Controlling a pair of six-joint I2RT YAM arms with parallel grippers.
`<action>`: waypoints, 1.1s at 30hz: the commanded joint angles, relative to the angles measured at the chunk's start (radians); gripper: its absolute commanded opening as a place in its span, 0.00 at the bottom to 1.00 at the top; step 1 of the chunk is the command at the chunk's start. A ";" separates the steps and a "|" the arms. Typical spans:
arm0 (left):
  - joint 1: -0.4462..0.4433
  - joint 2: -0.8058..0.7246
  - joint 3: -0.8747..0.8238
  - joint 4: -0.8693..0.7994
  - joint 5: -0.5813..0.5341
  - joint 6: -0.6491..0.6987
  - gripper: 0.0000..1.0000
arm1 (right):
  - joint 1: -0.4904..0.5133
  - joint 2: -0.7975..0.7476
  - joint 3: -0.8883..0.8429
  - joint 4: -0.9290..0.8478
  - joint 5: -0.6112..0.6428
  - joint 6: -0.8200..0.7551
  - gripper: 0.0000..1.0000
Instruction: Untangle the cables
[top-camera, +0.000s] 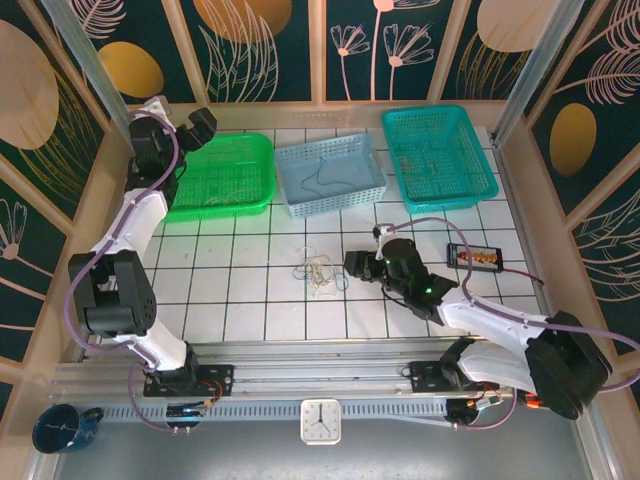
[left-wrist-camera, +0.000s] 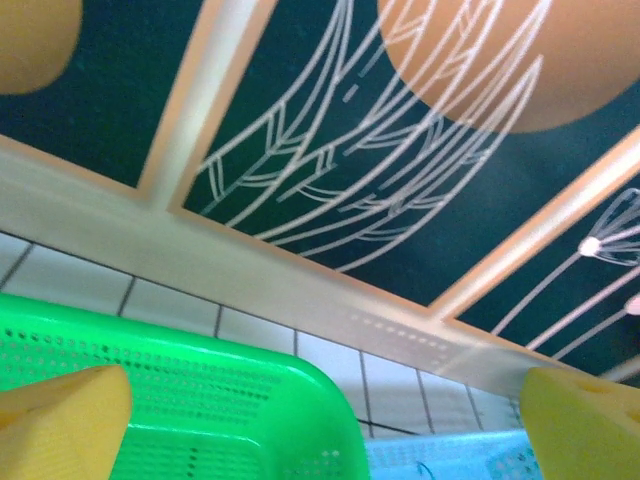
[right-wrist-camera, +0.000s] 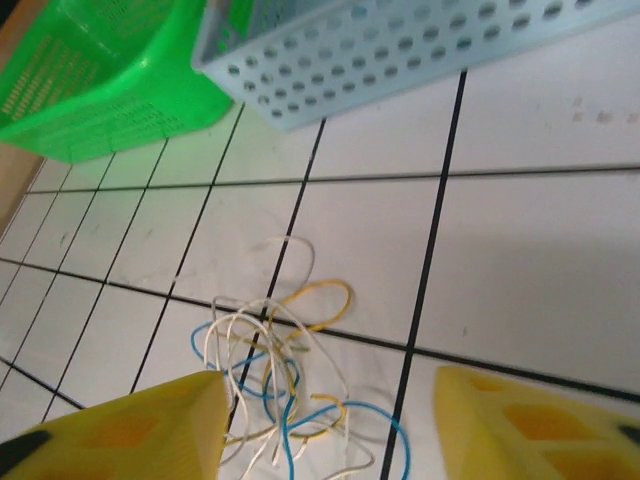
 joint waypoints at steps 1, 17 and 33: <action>-0.053 -0.054 -0.086 0.017 0.075 -0.060 0.99 | 0.012 0.041 0.013 0.009 -0.068 -0.013 0.50; -0.237 -0.373 -0.680 0.273 0.136 -0.321 0.99 | 0.127 0.186 0.088 -0.058 -0.054 -0.053 0.25; -0.243 -0.401 -0.728 0.288 0.155 -0.356 0.99 | 0.179 0.223 0.076 -0.062 -0.027 -0.051 0.17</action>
